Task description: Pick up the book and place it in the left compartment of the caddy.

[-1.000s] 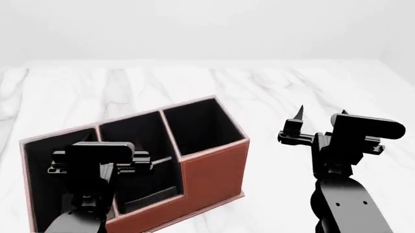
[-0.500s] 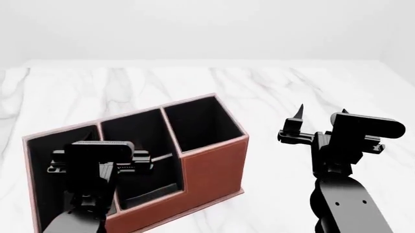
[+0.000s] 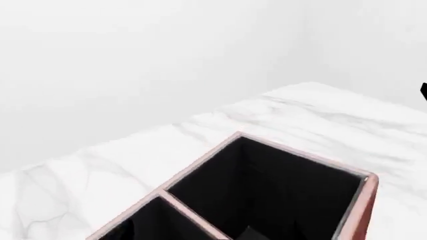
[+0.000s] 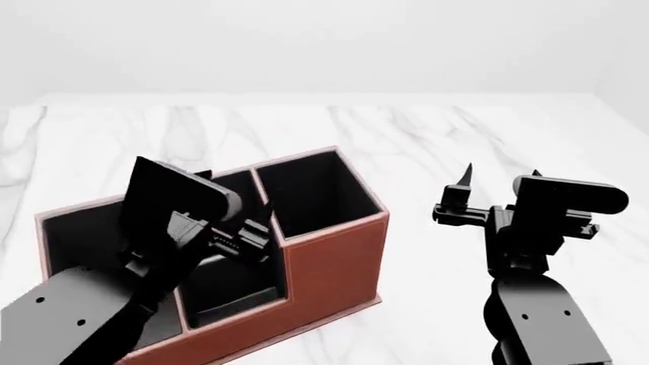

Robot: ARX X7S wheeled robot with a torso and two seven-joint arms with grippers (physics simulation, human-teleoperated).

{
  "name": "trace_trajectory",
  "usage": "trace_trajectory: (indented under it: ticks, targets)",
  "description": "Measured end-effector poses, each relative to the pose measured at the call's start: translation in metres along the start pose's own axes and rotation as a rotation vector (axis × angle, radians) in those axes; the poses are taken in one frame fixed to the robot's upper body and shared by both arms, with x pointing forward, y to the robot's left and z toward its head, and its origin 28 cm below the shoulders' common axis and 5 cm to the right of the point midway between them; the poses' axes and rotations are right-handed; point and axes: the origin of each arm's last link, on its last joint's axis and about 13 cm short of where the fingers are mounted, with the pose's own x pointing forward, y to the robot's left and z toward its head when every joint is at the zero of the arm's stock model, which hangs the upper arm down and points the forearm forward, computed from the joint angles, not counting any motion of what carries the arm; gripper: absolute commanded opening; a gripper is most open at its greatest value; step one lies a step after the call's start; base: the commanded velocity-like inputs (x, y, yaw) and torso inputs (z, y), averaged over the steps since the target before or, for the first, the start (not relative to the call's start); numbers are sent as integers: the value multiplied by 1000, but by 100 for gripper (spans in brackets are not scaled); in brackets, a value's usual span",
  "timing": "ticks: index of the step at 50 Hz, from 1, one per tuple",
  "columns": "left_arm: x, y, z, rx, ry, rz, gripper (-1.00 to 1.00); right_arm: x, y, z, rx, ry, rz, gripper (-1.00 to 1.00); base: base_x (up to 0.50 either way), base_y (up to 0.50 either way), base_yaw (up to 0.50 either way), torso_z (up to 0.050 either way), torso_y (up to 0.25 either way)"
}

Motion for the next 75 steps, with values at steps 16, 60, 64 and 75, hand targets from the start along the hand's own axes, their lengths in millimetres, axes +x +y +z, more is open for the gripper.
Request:
trace_trajectory:
  ticks: [16,60,64,75]
  targets:
    - [-14,2,69,-15,92,-478,100,3,1,-2,-11,7,3,100,0,0,0,0,0]
    - [-33,-52,116,113,753,-953,100,6,4,-7,-20,26,7,100,0,0,0,0,0]
    - [-32,-53,115,115,777,-951,100,6,4,-8,-20,27,9,100,0,0,0,0,0]
    - [-28,-54,109,117,831,-955,100,6,6,-8,-19,29,14,100,0,0,0,0,0]
